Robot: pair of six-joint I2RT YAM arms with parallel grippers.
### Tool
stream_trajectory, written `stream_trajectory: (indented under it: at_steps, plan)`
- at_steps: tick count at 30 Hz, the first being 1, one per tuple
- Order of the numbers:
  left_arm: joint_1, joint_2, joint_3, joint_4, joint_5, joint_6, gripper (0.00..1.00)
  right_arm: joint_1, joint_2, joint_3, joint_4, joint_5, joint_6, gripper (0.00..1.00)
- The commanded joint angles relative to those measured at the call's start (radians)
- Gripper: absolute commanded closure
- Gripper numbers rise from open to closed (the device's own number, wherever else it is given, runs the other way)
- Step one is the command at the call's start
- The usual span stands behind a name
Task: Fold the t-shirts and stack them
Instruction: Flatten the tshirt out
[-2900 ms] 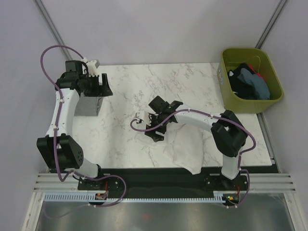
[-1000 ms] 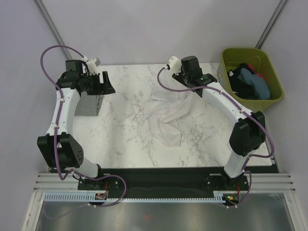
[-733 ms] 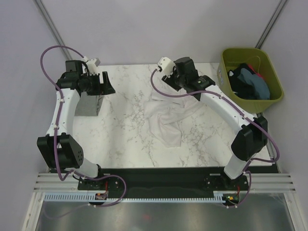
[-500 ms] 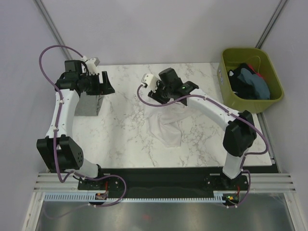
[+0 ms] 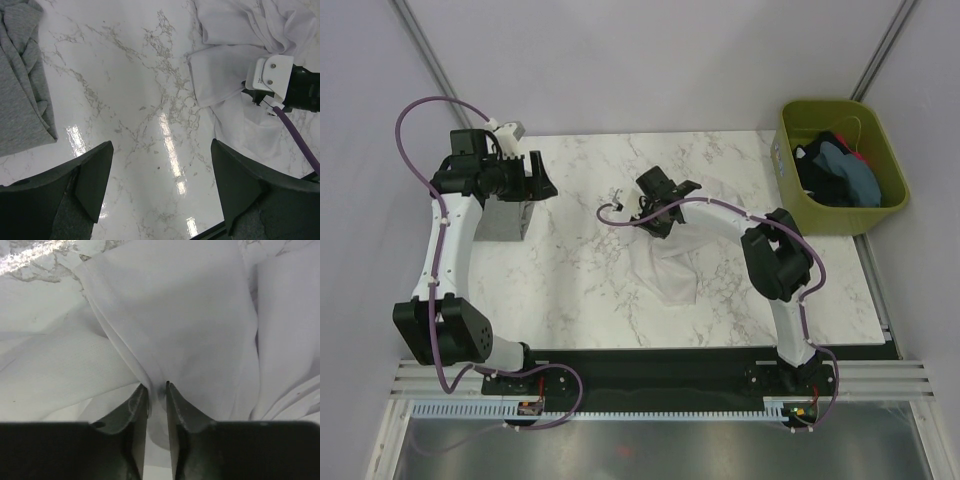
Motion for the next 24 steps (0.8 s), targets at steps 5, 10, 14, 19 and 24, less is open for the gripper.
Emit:
stream_trajectory:
  at_steps: [5, 10, 14, 19, 24]
  plan:
    - [0.003, -0.003, 0.001, 0.009, -0.008, -0.015, 0.13, 0.0, -0.091, 0.052, -0.001, 0.041, -0.006, 0.96]
    - [0.004, 0.012, 0.01, 0.009, -0.008, -0.015, 0.13, 0.0, -0.157, 0.12, -0.041, 0.08, -0.053, 1.0]
    - [0.003, 0.029, 0.027, 0.022, 0.008, -0.025, 0.13, 0.0, -0.174, 0.15, -0.067, 0.097, -0.064, 1.0]
    - [0.004, 0.028, 0.033, 0.021, 0.008, -0.025, 0.13, 0.0, -0.198, 0.196, -0.081, 0.078, -0.047, 1.0]
    - [0.003, 0.025, 0.036, 0.022, 0.0, -0.025, 0.13, 0.0, -0.201, 0.464, -0.075, 0.048, 0.029, 1.0]
